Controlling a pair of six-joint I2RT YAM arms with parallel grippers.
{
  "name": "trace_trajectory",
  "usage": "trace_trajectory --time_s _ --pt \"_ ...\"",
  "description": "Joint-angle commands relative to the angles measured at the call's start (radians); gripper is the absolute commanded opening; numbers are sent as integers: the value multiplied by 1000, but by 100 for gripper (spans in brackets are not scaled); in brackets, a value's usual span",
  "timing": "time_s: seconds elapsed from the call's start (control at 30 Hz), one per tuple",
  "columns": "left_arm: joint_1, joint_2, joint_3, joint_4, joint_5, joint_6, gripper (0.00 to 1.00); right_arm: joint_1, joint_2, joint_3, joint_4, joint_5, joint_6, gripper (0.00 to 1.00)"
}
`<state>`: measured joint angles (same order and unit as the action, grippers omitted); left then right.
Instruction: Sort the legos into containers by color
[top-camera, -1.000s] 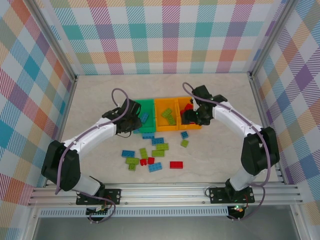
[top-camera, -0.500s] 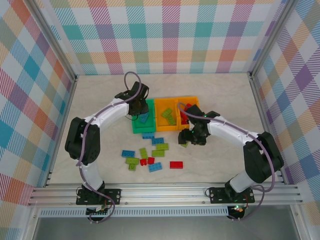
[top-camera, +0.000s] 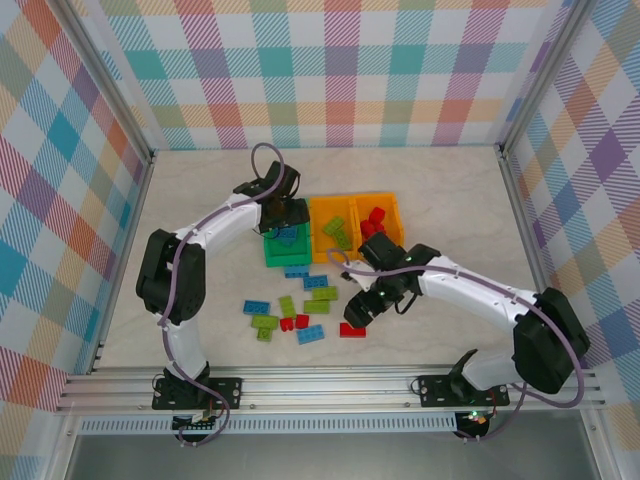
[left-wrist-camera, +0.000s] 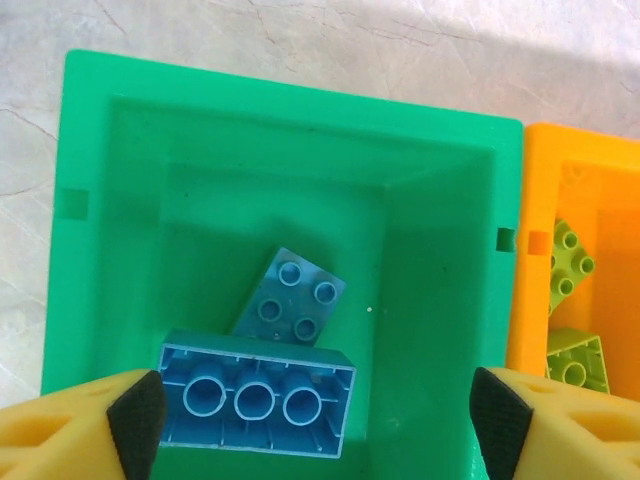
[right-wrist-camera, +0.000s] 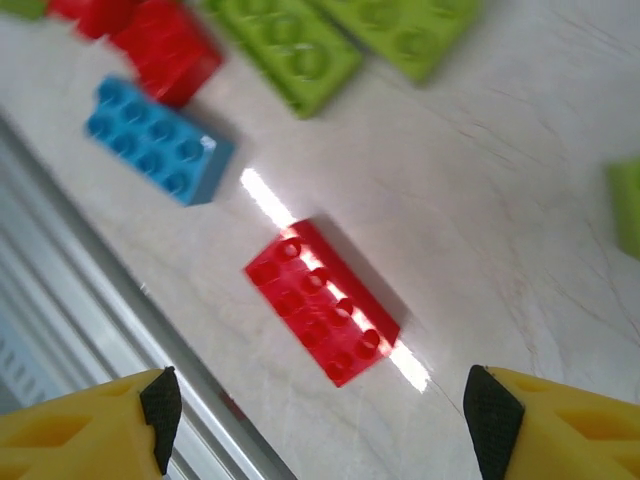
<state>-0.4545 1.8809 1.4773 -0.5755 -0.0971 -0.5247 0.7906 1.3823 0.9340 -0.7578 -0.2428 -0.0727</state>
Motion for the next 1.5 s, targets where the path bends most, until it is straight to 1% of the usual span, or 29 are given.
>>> trace_trajectory --time_s 0.0,0.1,0.17,0.2,0.4,0.53,0.6,0.73,0.9,1.03,1.13,1.23,1.37,1.4,1.47 --pt "10 -54 -13 -3 14 -18 87 58 64 37 -74 -53 -282 75" --pt "12 -83 -33 3 8 -33 94 101 119 49 -80 9 -315 73" --pt "16 -107 -52 9 5 -43 97 112 126 48 -52 21 -310 73" --pt "18 -119 -61 12 4 -48 100 116 126 46 -36 23 -306 73" --pt "42 -163 -107 18 12 -66 100 130 178 45 -18 51 -338 73" --pt "49 -185 -135 21 14 -71 100 138 207 51 -9 28 -356 73" --pt "52 -197 -151 27 13 -77 100 152 231 54 -17 40 -363 72" --pt "57 -216 -183 39 13 -88 100 168 263 51 -11 56 -352 72" --pt "66 -231 -204 43 10 -90 100 184 321 63 -11 170 -342 67" --pt "76 -246 -217 47 12 -93 100 193 349 66 4 271 -332 71" --pt "83 -256 -227 48 10 -95 100 197 362 78 7 303 -320 71" --pt "88 -265 -236 51 10 -94 100 197 362 96 13 291 -299 70" --pt "90 -275 -252 53 8 -100 100 202 392 122 2 277 -268 64" --pt "89 -278 -257 55 6 -101 100 207 401 126 -1 277 -264 60" --pt "91 -282 -263 57 2 -104 100 211 412 130 -7 283 -252 46"
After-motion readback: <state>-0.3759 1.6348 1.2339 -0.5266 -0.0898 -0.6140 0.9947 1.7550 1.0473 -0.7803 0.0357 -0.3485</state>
